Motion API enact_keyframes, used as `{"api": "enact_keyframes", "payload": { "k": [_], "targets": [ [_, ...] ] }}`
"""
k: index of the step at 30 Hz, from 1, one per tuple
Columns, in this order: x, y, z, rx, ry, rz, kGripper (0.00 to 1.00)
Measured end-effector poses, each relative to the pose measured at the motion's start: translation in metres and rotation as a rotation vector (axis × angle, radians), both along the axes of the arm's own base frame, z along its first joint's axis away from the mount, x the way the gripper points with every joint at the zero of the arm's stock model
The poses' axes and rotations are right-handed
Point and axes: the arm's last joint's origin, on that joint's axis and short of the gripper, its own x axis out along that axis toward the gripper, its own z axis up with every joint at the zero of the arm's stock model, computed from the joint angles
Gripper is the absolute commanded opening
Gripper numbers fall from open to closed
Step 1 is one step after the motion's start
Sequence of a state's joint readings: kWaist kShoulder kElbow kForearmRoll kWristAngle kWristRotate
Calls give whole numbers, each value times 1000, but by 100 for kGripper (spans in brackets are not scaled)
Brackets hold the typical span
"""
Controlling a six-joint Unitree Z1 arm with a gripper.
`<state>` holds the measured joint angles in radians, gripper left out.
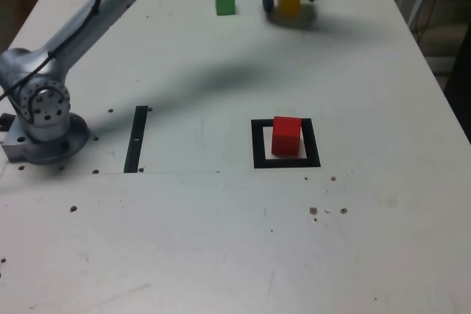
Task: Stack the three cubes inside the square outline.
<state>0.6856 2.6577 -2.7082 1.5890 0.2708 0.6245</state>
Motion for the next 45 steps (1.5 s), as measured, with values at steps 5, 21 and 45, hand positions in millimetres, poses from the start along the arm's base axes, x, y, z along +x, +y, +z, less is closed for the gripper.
{"api": "enact_keyframes", "payload": {
  "k": [5, 21, 45],
  "targets": [
    [1, 1, -2, -1, -1, 0, 68],
    [2, 1, 2, 12, -23, 0, 35],
    [12, -59, 67, 34, -70, -120, 29]
  ]
}}
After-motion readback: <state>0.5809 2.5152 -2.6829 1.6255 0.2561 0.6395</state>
